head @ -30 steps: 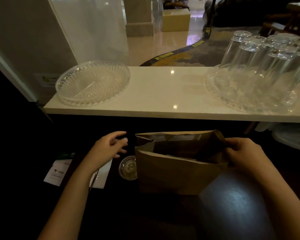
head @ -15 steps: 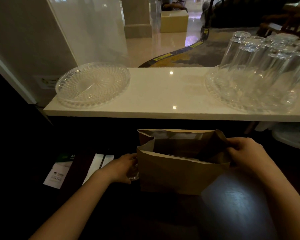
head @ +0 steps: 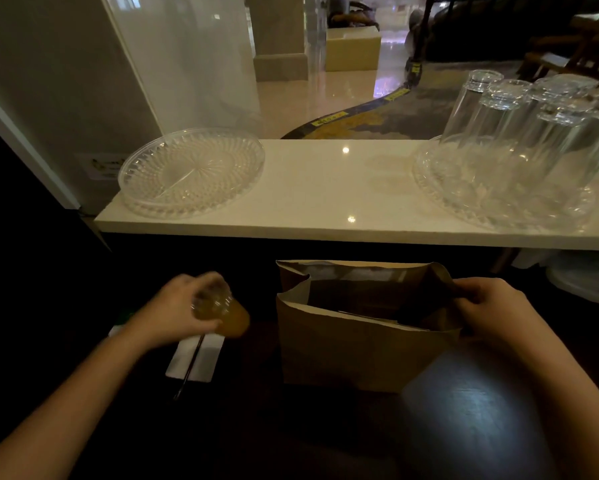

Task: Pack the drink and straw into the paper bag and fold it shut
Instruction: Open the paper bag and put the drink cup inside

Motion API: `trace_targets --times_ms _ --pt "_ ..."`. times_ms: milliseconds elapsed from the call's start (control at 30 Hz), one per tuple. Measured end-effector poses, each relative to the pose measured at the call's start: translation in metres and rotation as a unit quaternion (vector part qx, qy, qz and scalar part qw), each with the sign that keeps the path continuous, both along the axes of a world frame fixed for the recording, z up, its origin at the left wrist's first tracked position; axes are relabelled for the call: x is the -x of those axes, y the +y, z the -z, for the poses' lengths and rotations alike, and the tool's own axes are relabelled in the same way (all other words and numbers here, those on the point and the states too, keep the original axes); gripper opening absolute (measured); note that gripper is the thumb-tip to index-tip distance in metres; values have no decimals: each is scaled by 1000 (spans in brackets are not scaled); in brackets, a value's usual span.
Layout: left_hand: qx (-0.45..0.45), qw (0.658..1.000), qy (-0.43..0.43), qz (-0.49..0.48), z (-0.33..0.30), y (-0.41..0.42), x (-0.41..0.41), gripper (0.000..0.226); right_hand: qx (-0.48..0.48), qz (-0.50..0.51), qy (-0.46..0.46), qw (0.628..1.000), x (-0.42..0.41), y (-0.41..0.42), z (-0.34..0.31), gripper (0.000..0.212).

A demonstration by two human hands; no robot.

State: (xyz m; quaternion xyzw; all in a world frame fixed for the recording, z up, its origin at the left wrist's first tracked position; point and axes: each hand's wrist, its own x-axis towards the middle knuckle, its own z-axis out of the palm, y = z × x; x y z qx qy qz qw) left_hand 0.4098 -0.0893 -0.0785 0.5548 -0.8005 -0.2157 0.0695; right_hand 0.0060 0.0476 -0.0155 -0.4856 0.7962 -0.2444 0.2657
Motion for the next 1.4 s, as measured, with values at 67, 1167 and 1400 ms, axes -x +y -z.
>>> trace_targets --times_ms 67,1167,1400 --pt "51 998 30 -2 -49 -7 -14 67 3 -4 -2 1000 -2 -2 1 30" --pt "-180 940 -98 272 -72 27 179 81 12 -133 -9 991 -27 16 1 26" --pt "-101 921 -220 306 -28 30 202 44 32 -117 -48 991 -21 17 5 25"
